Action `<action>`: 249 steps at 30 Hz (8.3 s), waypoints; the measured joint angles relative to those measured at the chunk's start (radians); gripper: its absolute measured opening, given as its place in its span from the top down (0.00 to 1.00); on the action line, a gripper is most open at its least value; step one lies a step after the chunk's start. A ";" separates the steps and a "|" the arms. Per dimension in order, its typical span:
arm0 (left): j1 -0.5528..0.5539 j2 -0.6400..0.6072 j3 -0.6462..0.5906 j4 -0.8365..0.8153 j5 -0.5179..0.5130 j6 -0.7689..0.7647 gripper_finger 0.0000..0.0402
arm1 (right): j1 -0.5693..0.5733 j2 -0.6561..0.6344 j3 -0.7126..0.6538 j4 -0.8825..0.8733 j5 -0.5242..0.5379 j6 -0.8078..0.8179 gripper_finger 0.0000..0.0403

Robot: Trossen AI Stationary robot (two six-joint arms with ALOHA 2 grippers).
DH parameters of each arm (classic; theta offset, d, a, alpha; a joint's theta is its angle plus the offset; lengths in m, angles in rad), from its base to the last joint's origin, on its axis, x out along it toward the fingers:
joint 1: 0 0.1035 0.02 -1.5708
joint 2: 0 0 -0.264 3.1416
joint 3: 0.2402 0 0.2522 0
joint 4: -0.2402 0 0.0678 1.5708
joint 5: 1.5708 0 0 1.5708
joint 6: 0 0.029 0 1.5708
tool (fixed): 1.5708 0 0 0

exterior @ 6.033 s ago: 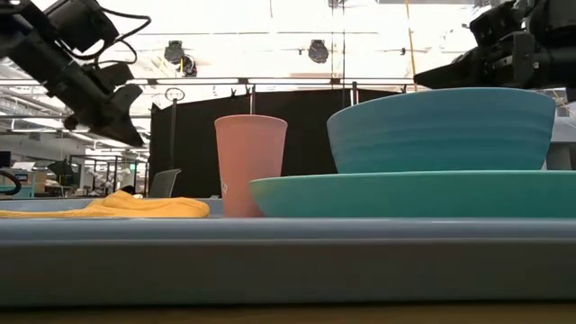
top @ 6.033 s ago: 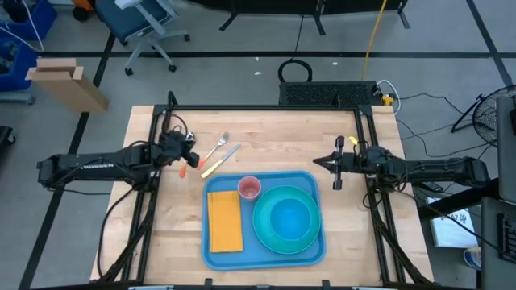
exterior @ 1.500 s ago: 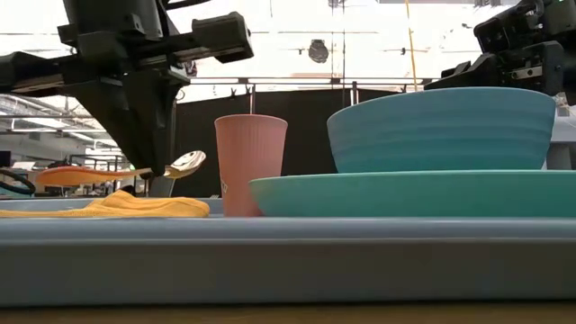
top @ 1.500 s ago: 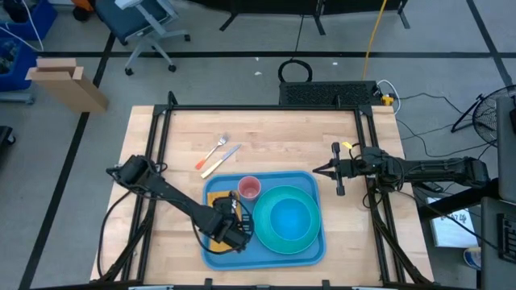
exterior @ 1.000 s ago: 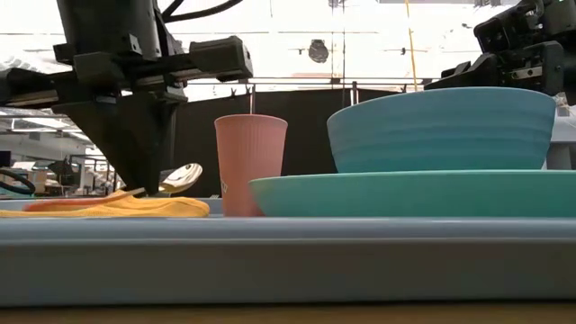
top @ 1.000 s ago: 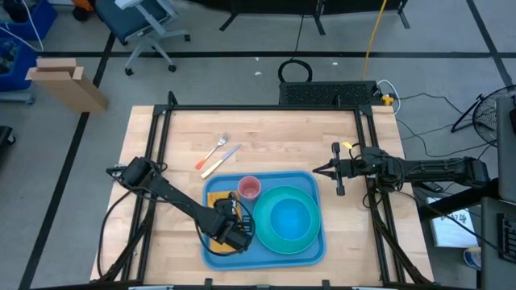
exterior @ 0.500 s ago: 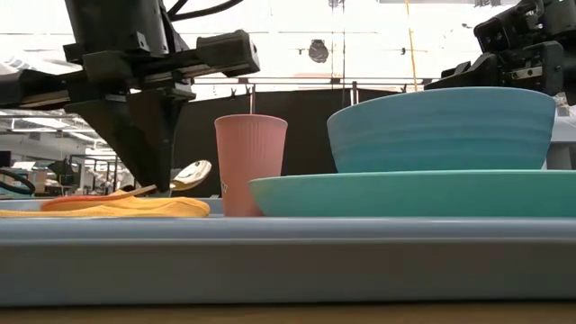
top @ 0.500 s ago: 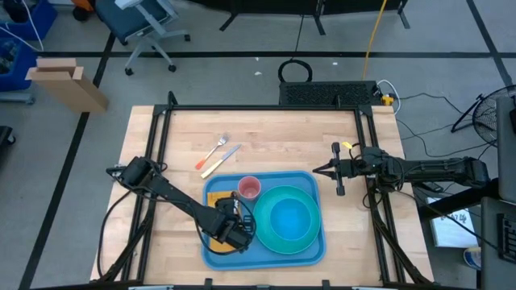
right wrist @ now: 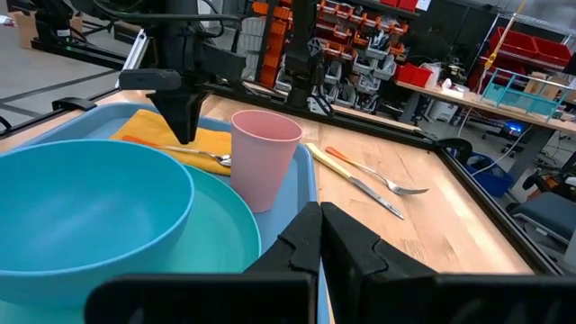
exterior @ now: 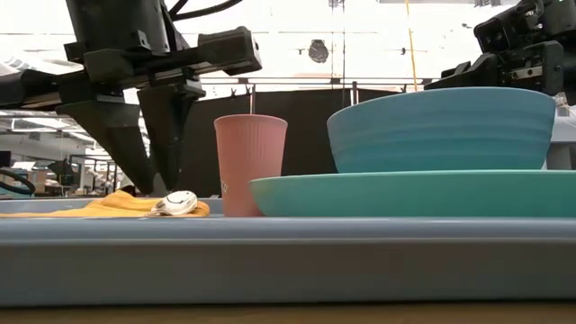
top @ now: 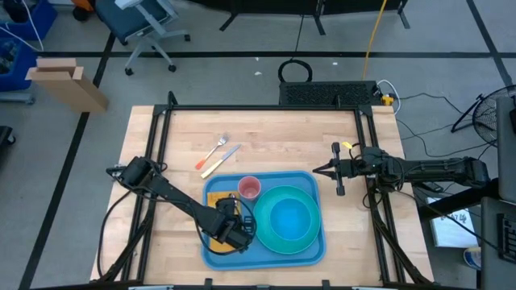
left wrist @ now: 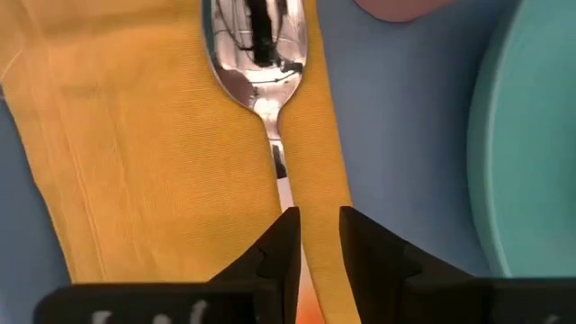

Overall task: Set up tray
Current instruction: Put the yellow knife on the left side of the white and orange spoon

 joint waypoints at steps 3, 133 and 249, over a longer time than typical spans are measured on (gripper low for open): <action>-0.002 -0.007 -0.001 -0.001 0.000 0.062 0.79 | 0.000 0.000 0.000 0.004 0.000 0.000 1.00; 0.767 -0.178 -0.347 0.107 0.275 1.789 0.89 | 0.000 0.007 0.000 -0.013 -0.073 0.024 1.00; -0.071 -0.132 -0.015 0.006 0.037 -0.095 0.87 | 0.000 0.008 0.000 -0.016 -0.075 0.023 1.00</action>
